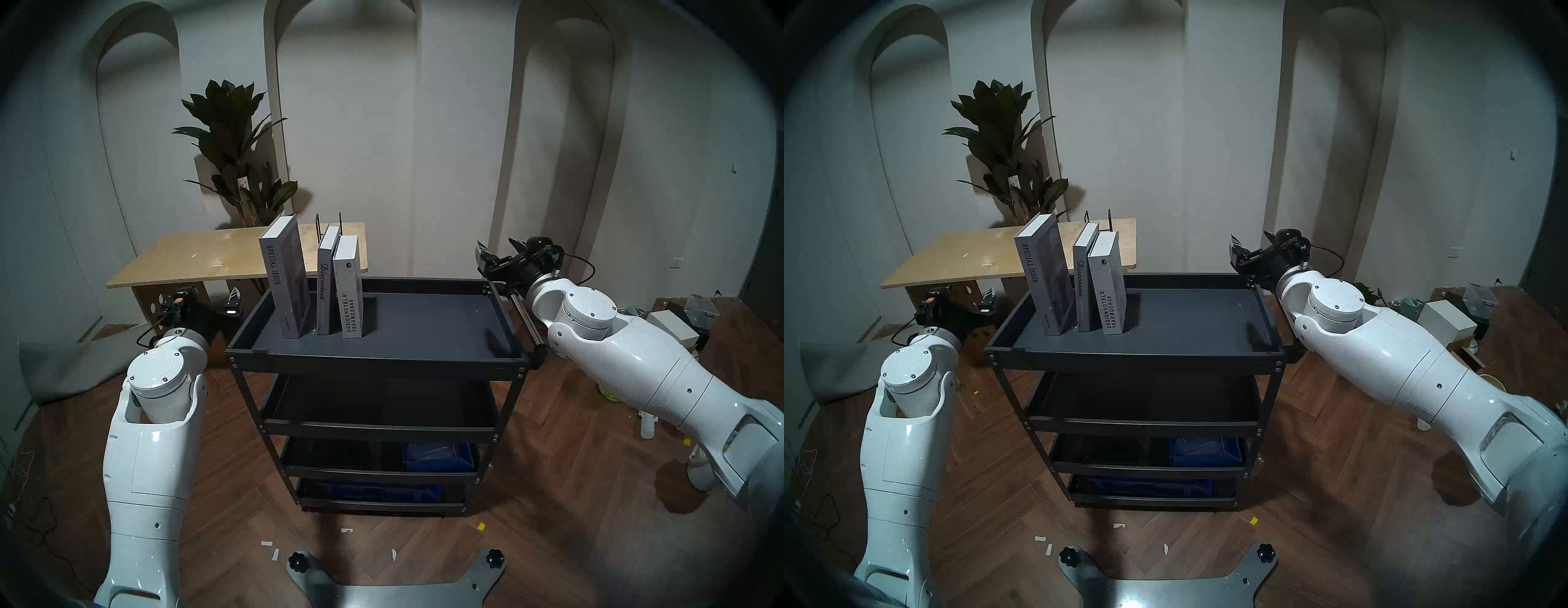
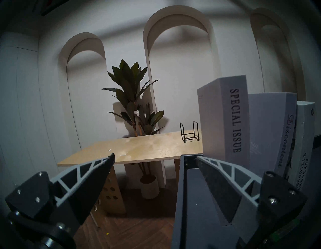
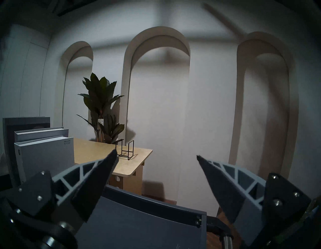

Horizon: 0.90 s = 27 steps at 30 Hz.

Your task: Sort the books onto the shelf by size, largest to the left

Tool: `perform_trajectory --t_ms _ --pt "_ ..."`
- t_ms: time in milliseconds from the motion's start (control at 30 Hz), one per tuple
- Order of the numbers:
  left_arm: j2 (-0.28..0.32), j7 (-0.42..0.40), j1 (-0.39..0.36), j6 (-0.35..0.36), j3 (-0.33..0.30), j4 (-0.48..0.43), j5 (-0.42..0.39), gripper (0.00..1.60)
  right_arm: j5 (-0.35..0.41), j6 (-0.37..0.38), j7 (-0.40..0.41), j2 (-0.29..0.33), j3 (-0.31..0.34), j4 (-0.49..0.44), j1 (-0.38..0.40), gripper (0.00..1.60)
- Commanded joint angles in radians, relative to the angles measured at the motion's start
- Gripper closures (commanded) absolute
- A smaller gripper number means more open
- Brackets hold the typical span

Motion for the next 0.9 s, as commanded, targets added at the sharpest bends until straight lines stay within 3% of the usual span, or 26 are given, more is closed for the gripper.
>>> perform_trajectory --t_ms 0,367,533,867 --pt "0.015 0.019 -0.056 -0.033 -0.002 0.015 0.020 0.00 0.081 -0.005 0.069 0.014 0.025 0.002 -0.012 0.00" --pt "0.025 0.018 -0.064 -0.017 -0.015 0.019 0.013 0.00 0.131 0.019 0.132 0.050 0.021 -0.030 -0.019 0.00" --pt "0.023 0.031 -0.068 -0.019 -0.009 0.030 0.024 0.00 0.090 -0.031 0.060 0.035 0.019 -0.025 -0.030 0.00" --pt "0.023 0.034 -0.069 -0.020 -0.007 0.031 0.025 0.00 0.081 -0.036 0.043 0.034 0.016 -0.028 -0.030 0.00"
